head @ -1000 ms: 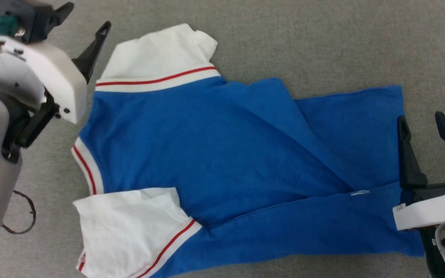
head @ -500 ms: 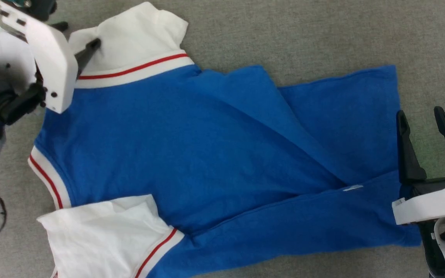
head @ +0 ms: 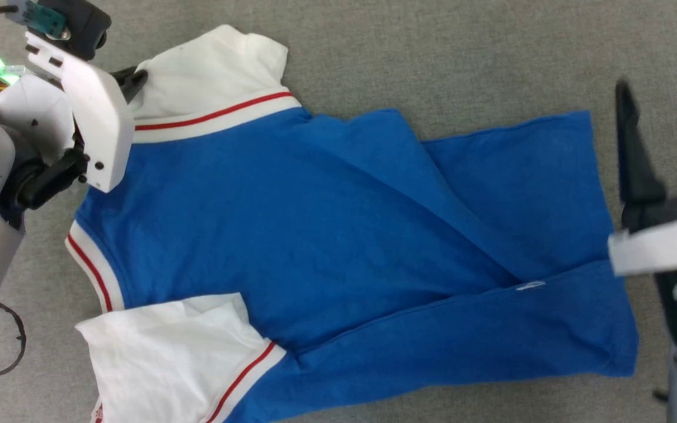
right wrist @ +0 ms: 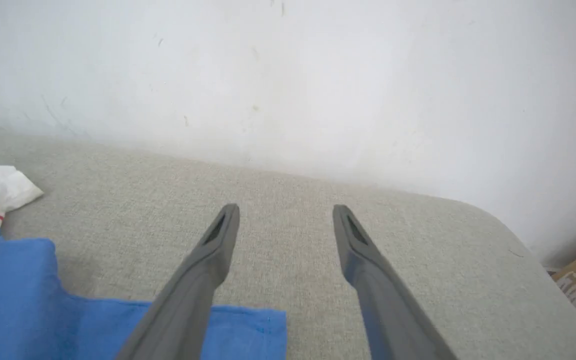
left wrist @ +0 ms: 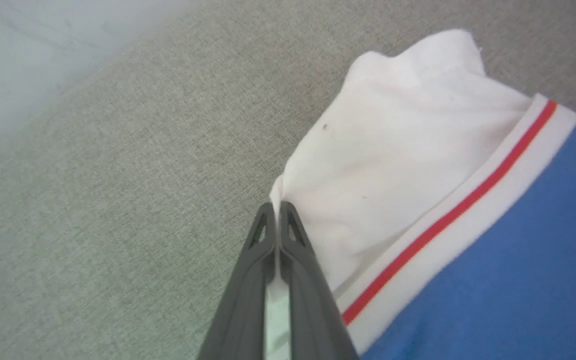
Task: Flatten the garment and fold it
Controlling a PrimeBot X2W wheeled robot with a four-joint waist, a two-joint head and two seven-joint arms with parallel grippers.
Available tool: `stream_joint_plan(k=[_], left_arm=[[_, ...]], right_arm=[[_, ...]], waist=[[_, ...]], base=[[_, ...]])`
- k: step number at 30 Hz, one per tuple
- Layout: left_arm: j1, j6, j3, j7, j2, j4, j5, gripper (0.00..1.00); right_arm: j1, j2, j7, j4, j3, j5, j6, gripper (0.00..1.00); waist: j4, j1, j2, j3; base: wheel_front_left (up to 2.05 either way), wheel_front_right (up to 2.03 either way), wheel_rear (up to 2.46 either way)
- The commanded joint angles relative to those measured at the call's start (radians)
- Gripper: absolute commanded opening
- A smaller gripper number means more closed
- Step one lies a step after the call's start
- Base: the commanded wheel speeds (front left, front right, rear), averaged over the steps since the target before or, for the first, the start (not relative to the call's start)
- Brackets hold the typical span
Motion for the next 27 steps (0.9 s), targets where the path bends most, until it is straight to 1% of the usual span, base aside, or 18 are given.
stream_joint_plan(k=[1, 2, 4, 5, 7, 9, 11, 13, 15, 21, 27], left_arm=[[0.012, -0.006, -0.006, -0.012, 0.003, 0.006, 0.001, 0.0], [0.012, -0.006, -0.005, -0.018, 0.001, 0.006, 0.0, 0.0], [0.012, -0.006, -0.008, -0.026, -0.001, 0.007, 0.0, 0.0], [0.012, -0.006, -0.01, -0.028, -0.003, 0.008, 0.0, 0.0], [0.01, -0.006, -0.013, -0.031, -0.008, 0.011, -0.001, 0.0], [0.007, -0.006, -0.017, -0.032, -0.014, 0.012, -0.002, 0.0], [0.003, -0.006, -0.022, -0.035, -0.02, 0.014, -0.002, 0.0], [-0.001, -0.006, -0.027, -0.036, -0.024, 0.016, -0.003, 0.0], [-0.003, -0.006, -0.032, -0.038, -0.025, 0.019, -0.004, 0.0], [-0.006, -0.006, -0.041, -0.039, -0.023, 0.025, -0.009, 0.0], [-0.013, -0.006, -0.052, -0.034, -0.022, 0.025, -0.018, 0.0]], right_arm=[[-0.067, -0.01, 0.039, 0.004, 0.002, 0.031, -0.001, 1.0], [-0.093, -0.015, 0.064, 0.015, -0.005, 0.046, -0.001, 1.0], [-0.136, -0.059, 0.127, 0.047, 0.001, 0.048, -0.001, 1.0], [-0.155, -0.068, 0.158, 0.067, -0.004, 0.06, -0.001, 1.0], [-0.176, -0.091, 0.253, 0.121, -0.008, 0.08, -0.001, 1.0], [-0.192, -0.092, 0.348, 0.165, -0.031, 0.111, -0.001, 1.0], [-0.195, -0.112, 0.442, 0.195, -0.028, 0.123, -0.001, 1.0], [-0.198, -0.128, 0.492, 0.208, -0.029, 0.134, -0.001, 1.0], [-0.194, -0.139, 0.524, 0.214, -0.025, 0.148, -0.001, 1.0], [-0.175, -0.137, 0.565, 0.212, -0.009, 0.188, -0.001, 1.0], [-0.154, -0.15, 0.629, 0.213, 0.005, 0.214, -0.001, 1.0]], waist=[[0.009, 0.0, 0.0, -0.011], [0.011, 0.0, 0.0, -0.011], [0.015, 0.0, 0.0, -0.008], [0.017, 0.0, 0.0, -0.006], [0.023, 0.0, 0.0, -0.001], [0.029, 0.0, 0.0, 0.004], [0.035, 0.0, 0.0, 0.007], [0.04, 0.0, 0.0, 0.009], [0.045, 0.0, 0.0, 0.009], [0.051, 0.0, 0.0, 0.009], [0.057, 0.0, 0.0, 0.012]], base=[[0.0, 0.0, 0.0], [0.0, 0.0, 0.0], [0.0, 0.0, 0.0], [0.0, 0.0, 0.0], [0.0, 0.0, 0.0], [0.0, 0.0, 0.0], [0.0, 0.0, 0.0], [0.0, 0.0, 0.0], [0.0, 0.0, 0.0], [0.0, 0.0, 0.0], [0.0, 0.0, 0.0]])
